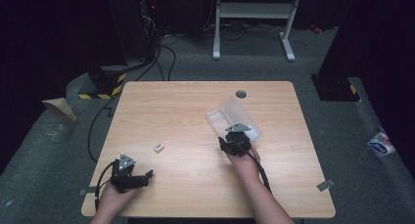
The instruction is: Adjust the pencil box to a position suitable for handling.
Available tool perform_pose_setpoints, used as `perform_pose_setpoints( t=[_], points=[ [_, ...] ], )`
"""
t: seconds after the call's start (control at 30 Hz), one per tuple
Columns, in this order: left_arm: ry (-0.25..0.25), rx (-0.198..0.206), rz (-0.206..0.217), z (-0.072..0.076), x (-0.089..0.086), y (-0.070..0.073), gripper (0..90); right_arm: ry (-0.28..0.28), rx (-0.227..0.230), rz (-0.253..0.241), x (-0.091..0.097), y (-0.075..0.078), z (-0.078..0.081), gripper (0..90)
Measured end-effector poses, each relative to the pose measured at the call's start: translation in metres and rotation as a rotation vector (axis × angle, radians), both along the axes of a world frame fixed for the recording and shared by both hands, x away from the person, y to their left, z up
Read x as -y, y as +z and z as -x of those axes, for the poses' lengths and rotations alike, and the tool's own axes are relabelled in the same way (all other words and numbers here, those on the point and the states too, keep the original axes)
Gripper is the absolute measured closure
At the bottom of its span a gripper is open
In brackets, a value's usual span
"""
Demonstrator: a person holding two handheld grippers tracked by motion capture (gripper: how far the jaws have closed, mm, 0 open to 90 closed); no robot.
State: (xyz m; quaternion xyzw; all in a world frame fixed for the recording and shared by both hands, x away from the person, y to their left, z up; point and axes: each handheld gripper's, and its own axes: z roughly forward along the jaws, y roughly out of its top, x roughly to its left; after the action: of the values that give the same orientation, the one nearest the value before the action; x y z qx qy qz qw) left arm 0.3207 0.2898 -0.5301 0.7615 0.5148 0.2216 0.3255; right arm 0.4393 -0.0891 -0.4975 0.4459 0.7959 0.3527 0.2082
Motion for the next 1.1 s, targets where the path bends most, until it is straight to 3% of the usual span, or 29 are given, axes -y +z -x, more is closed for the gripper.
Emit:
perform_pose_setpoints(
  t=[0.33, 0.87, 1.1],
  points=[
    [0.0, -0.001, 0.003, 0.0, 0.0, 0.0, 8.2, 0.029, -0.054, 0.011, 0.002, -0.008, 0.009, 65.7],
    [0.0, 0.0, 0.002, 0.0, 0.0, 0.0, 8.4, 0.032, -0.035, 0.033, 0.008, -0.016, 0.022, 86.2],
    [0.001, 0.0, 0.002, 0.0, 0.0, 0.0, 8.5, 0.051, -0.023, 0.034, 0.013, -0.017, 0.031, 87.6]
  ],
)
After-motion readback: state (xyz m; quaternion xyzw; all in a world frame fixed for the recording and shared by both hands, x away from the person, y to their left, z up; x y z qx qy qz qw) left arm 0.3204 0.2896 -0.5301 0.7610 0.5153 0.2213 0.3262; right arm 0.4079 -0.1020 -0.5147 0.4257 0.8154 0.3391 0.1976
